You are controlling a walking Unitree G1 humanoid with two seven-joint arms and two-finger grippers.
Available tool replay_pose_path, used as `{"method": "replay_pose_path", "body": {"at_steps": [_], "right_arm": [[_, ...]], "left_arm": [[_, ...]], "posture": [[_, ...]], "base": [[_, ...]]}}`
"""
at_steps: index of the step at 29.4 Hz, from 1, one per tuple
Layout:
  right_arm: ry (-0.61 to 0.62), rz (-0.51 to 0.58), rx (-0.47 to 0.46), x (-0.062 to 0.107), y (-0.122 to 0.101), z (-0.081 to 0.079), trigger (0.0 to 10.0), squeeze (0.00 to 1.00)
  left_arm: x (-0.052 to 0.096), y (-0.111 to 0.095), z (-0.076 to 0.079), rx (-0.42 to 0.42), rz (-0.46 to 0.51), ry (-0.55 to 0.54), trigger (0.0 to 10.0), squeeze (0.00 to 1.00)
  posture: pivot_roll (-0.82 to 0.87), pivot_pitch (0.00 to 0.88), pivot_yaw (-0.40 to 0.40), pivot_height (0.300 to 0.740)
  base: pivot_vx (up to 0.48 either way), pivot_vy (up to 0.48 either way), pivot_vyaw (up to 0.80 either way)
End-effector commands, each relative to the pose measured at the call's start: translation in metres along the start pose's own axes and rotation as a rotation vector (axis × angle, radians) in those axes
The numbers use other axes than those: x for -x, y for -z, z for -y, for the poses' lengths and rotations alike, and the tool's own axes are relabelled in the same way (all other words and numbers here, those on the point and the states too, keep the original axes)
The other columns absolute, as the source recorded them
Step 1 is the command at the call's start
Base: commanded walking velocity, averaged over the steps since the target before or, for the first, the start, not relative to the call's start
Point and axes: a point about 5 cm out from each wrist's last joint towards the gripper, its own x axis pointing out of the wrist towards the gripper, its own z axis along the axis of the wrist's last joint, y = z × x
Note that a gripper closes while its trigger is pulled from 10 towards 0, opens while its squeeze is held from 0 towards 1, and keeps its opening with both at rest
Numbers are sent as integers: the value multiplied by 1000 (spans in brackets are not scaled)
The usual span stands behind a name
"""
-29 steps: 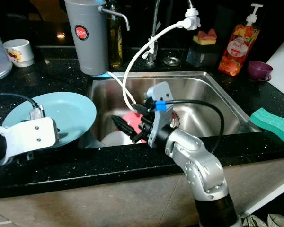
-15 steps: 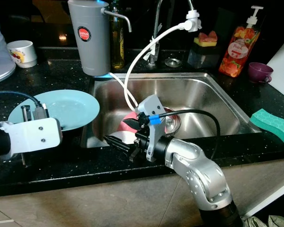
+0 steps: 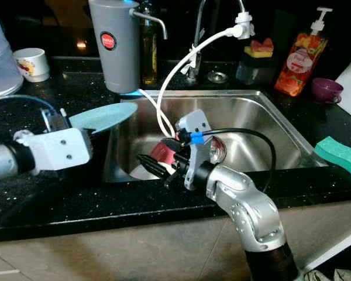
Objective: Kitchen organization
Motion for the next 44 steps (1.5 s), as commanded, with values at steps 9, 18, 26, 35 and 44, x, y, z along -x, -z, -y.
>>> {"method": "replay_pose_path", "body": {"at_steps": [9, 18, 26, 35, 44], "right_arm": [[106, 24, -7, 0, -3, 16, 10000, 0], [161, 27, 0, -2, -3, 24, 10000, 0], [263, 23, 6, 0, -3, 38, 10000, 0], [322, 31, 4, 3, -4, 44, 10000, 0], [323, 42, -1, 0, -5, 43, 10000, 0]], "left_arm": [[-24, -29, 3, 6, 178, -153, 10000, 0], [-58, -33, 15, 186, 261, -218, 10000, 0], [-88, -19, 18, 533, 234, -273, 10000, 0], [-107, 0, 38, 919, 179, -243, 10000, 0], [-115, 5, 49, 996, 121, -156, 10000, 0]], "posture": [[136, 180, -95, 740], [122, 161, -103, 740], [100, 150, -92, 740], [90, 151, -85, 740], [96, 155, -84, 740]], "base": [[0, 0, 0], [0, 0, 0], [0, 0, 0], [0, 0, 0], [0, 0, 0]]}}
